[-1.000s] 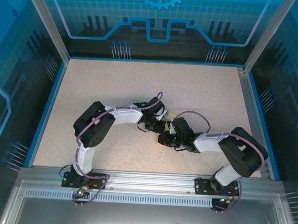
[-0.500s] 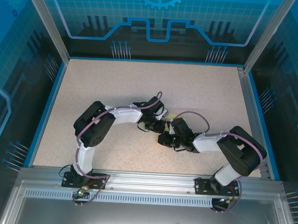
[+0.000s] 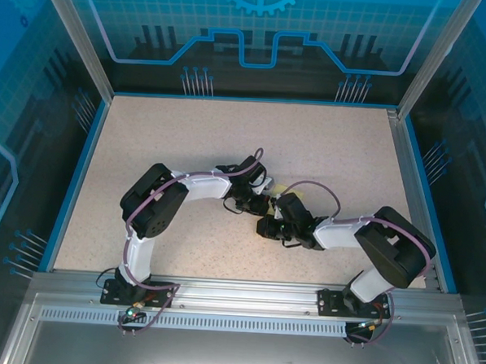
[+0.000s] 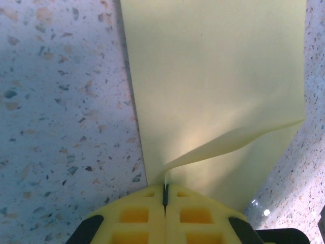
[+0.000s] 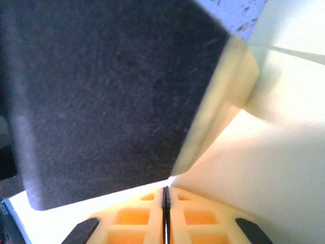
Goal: Fold a paper plane with a square sheet of paper (pick it up from the middle)
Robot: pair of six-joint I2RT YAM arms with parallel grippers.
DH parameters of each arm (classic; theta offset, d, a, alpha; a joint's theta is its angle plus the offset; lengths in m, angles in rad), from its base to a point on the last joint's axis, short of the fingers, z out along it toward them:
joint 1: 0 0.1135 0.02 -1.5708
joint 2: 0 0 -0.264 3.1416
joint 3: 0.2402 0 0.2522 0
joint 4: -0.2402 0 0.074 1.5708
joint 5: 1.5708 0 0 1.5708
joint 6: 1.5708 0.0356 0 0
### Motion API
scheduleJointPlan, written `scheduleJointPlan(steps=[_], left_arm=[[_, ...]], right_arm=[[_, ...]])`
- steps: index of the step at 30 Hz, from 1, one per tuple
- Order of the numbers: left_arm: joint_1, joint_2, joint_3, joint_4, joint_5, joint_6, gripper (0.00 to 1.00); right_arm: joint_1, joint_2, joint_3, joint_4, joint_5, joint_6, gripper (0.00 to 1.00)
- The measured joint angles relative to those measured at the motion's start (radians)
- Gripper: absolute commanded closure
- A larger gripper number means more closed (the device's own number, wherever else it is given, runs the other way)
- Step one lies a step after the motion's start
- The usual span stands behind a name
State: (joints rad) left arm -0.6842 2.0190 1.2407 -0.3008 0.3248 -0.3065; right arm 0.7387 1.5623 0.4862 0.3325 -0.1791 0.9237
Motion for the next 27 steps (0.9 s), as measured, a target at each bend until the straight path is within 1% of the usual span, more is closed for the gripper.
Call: scheduleJointPlan(steps=[3, 6, 10, 21, 27], left_arm=[[0.001, 0.001, 0.000, 0.002, 0.003, 0.000, 0.96], [0.001, 0.006, 0.001, 0.027, 0.006, 0.000, 0.96], [0.001, 0.014, 0.002, 0.056, 0.006, 0.000, 0.96], [0.001, 0.023, 0.007, 0.079, 0.010, 0.000, 0.95], [0.001, 0.024, 0.008, 0.079, 0.011, 0.000, 0.95]], right_arm=[[0.019, -0.031, -0.013, 0.000, 0.008, 0.000, 0.90], [0.041, -0.100, -0.033, -0.011, 0.011, 0.000, 0.90], [0.042, -0.156, -0.037, -0.017, 0.020, 0.000, 0.90], [0.041, -0.104, -0.066, 0.004, 0.058, 0.040, 0.91], [0.031, -0.104, -0.083, 0.029, 0.075, 0.051, 0.91]])
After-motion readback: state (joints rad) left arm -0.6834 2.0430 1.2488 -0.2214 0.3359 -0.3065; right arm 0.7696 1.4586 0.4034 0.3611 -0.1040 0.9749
